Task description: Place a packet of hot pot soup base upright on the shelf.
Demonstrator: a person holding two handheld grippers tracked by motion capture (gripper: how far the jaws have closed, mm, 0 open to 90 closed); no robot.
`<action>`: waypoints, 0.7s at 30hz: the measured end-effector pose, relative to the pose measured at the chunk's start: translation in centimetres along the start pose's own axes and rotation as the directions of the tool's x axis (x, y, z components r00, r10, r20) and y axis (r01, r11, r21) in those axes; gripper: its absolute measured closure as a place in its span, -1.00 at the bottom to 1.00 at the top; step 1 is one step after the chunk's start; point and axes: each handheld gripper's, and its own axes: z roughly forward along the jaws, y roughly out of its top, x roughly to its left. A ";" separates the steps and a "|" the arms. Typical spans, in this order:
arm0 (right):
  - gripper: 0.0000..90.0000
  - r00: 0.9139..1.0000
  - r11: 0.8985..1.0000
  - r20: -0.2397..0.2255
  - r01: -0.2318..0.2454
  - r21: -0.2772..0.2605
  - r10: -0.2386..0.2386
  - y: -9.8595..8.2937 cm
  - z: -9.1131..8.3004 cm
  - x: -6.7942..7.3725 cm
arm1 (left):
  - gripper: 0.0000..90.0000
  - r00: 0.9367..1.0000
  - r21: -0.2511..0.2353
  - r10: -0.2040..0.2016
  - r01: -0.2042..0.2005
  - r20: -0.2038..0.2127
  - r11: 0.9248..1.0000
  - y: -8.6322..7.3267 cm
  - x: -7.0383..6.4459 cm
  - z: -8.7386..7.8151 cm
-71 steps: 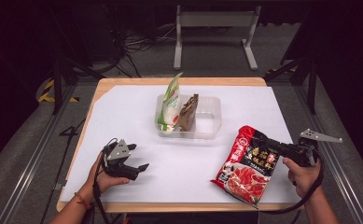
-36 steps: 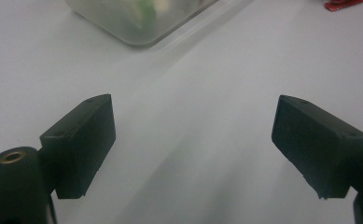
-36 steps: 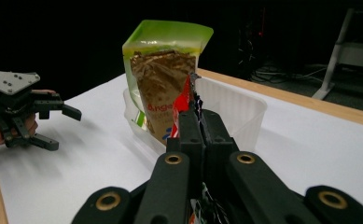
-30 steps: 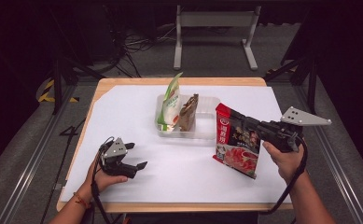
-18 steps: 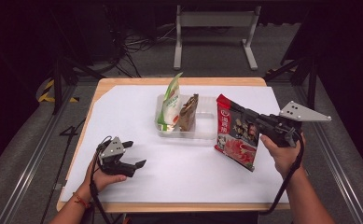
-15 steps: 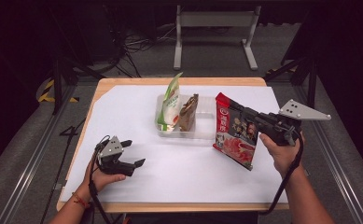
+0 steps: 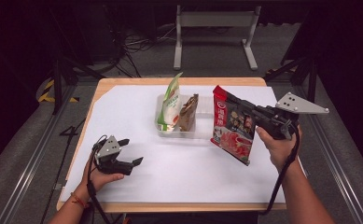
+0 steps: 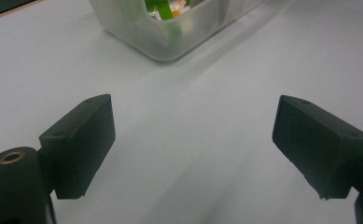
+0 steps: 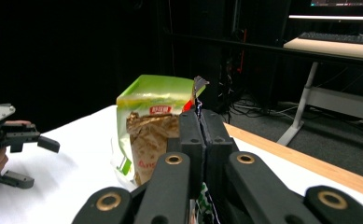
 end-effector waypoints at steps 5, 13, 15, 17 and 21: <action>0.98 1.000 1.000 0.015 0.013 -0.007 -0.013 0.8 0.3 0.0 | -0.69 1.000 0.010 -0.003 0.003 0.005 1.000 0.0 -0.1 0.2; 0.98 1.000 1.000 0.024 0.008 -0.031 -0.007 2.0 1.6 0.1 | -0.68 1.000 0.023 0.012 -0.012 0.017 1.000 0.0 -0.3 0.5; 0.98 1.000 0.999 0.022 0.007 -0.033 -0.007 2.4 1.9 0.1 | -0.69 1.000 0.026 0.012 -0.013 0.021 1.000 0.0 -0.3 0.5; 0.98 0.999 0.999 0.036 0.014 -0.032 -0.013 2.8 2.2 0.2 | -0.69 1.000 0.029 0.014 -0.014 0.021 0.999 0.0 -0.3 0.6; 0.98 0.999 0.999 0.045 0.018 -0.029 -0.017 3.2 3.0 0.2 | -0.69 1.000 0.031 0.016 -0.017 0.025 0.999 0.0 -0.4 0.6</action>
